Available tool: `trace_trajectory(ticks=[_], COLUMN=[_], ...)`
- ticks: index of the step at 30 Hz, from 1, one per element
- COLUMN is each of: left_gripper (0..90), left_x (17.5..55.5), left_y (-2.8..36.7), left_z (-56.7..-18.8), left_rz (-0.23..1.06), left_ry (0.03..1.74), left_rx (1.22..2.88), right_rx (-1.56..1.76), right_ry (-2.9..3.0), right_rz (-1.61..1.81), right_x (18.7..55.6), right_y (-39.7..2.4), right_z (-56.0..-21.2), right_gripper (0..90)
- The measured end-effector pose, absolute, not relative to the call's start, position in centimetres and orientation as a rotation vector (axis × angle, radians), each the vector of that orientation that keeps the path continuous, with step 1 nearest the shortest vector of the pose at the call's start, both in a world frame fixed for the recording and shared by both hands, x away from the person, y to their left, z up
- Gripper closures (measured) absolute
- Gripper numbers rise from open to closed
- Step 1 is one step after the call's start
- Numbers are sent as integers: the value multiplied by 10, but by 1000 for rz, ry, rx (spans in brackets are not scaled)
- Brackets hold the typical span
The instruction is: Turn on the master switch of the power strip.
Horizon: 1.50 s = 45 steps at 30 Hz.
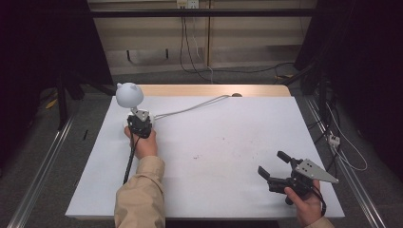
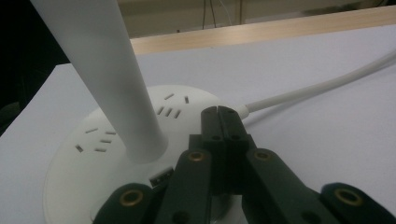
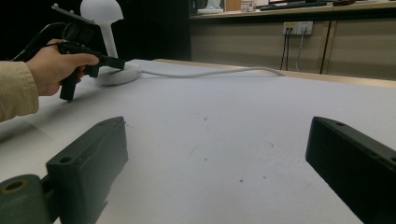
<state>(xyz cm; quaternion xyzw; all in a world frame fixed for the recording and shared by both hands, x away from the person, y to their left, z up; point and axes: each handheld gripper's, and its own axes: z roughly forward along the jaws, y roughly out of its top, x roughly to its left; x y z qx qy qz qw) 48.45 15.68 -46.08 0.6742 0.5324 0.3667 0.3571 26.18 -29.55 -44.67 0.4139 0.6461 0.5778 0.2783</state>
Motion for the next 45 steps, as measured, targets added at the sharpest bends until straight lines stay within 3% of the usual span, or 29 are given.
trace_trajectory(ticks=[45], left_gripper=[900], left_x=[488], left_y=[150], left_z=[-458], left_rz=[959], left_ry=[1413], left_rx=[1779], right_rx=[1102], right_ry=[1726], right_rz=[1556], right_x=[259], right_y=[-298], right_z=[-445], right_gripper=[48])
